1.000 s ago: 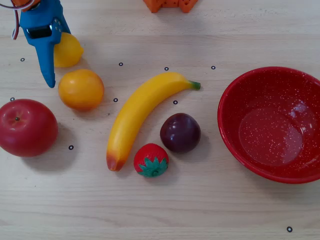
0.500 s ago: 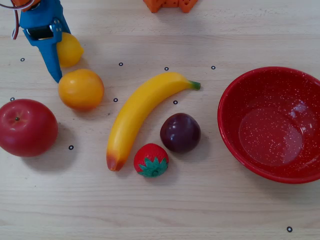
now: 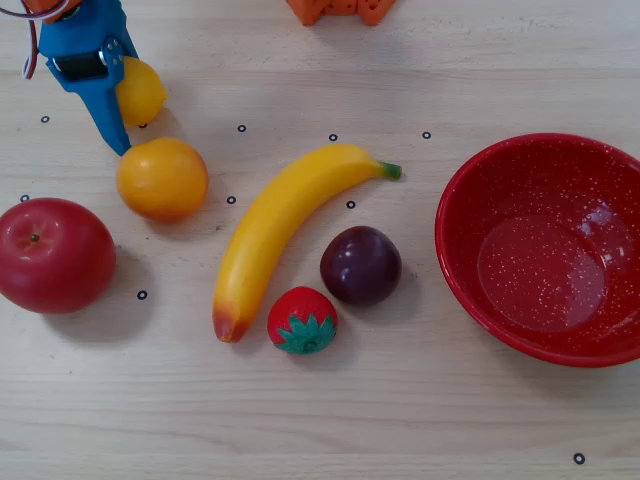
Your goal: Put the lemon in the red bowl.
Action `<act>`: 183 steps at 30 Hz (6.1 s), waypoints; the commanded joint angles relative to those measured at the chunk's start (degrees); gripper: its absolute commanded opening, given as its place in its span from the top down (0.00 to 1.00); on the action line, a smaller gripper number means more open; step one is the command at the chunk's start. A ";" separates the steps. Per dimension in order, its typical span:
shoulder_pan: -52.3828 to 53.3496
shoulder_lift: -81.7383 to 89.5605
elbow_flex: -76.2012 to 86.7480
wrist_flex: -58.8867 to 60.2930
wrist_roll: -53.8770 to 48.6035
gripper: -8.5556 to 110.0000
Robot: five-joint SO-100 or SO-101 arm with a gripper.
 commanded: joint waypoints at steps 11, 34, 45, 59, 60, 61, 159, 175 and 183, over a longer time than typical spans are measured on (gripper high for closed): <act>0.35 1.49 -5.36 0.18 -1.58 0.66; 0.97 2.29 -13.97 10.02 -5.45 0.93; 6.15 13.27 -24.26 25.40 -11.78 0.93; 36.83 26.72 -21.88 25.31 -39.02 0.93; 39.46 26.89 -21.80 24.96 -41.48 0.93; 42.10 27.07 -21.80 24.35 -43.68 0.93; 61.35 109.34 86.84 -46.76 -50.01 0.93; 62.67 122.87 97.65 -40.61 -59.06 0.93; 62.58 122.87 97.65 -34.01 -64.78 0.93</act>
